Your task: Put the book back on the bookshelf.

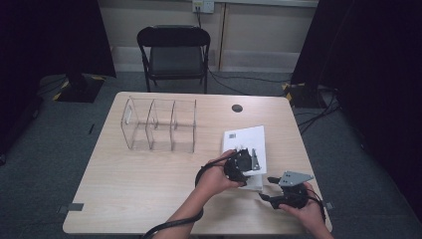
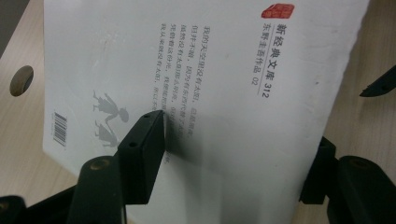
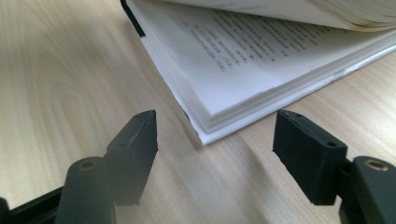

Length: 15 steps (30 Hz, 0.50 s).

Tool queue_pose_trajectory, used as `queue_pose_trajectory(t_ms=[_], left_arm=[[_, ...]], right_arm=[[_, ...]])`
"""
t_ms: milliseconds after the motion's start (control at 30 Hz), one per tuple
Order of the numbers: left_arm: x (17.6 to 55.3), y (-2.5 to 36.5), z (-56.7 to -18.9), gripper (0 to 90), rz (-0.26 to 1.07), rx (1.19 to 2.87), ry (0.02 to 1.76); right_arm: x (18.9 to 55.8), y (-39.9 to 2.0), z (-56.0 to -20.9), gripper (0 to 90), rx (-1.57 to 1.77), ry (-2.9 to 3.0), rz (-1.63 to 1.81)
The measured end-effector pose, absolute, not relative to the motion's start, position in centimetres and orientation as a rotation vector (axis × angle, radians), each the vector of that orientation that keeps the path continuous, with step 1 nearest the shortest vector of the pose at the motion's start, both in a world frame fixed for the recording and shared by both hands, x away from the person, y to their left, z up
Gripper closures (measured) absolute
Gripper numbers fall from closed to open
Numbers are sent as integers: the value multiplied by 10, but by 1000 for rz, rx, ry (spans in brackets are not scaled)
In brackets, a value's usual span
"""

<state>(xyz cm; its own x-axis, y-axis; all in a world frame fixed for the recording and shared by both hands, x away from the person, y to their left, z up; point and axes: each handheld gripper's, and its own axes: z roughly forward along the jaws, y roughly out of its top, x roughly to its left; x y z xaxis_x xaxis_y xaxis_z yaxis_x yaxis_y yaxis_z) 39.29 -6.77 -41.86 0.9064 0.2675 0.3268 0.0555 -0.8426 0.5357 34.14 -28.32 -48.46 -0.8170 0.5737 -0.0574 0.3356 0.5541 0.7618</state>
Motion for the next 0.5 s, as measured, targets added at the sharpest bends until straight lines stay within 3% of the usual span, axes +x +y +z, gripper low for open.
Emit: queue_pose_trajectory(t_ms=[500], left_arm=[[408,-64,-403,415,474,2565,277]], right_arm=[[352,-254,-490,270,603,2377,970]])
